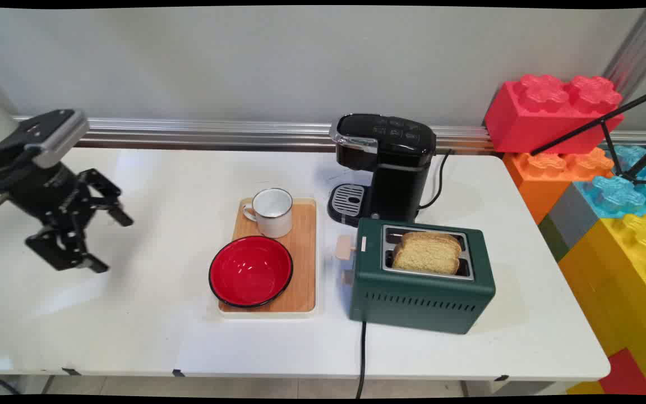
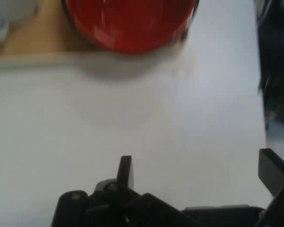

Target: Press the toaster switch

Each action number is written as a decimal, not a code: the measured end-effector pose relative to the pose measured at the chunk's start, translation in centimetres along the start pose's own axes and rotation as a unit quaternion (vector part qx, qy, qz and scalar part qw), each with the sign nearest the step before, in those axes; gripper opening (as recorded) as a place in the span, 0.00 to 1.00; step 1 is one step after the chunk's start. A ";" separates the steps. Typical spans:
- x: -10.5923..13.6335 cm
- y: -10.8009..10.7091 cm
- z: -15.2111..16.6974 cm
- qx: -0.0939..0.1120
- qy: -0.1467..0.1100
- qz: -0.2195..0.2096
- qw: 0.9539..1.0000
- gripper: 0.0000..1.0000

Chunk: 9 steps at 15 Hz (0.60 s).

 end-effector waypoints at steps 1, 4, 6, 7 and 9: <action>0.7 0.0 0.0 -0.002 0.019 -0.002 1.000 1.00; 3.3 -0.4 -0.3 -0.001 0.088 0.001 0.996 1.00; 4.7 -0.6 -0.7 0.005 0.130 0.017 0.991 1.00; 5.2 -0.7 -0.8 0.007 0.146 0.024 0.989 1.00; 5.8 -0.9 -1.2 0.009 0.174 0.037 0.984 1.00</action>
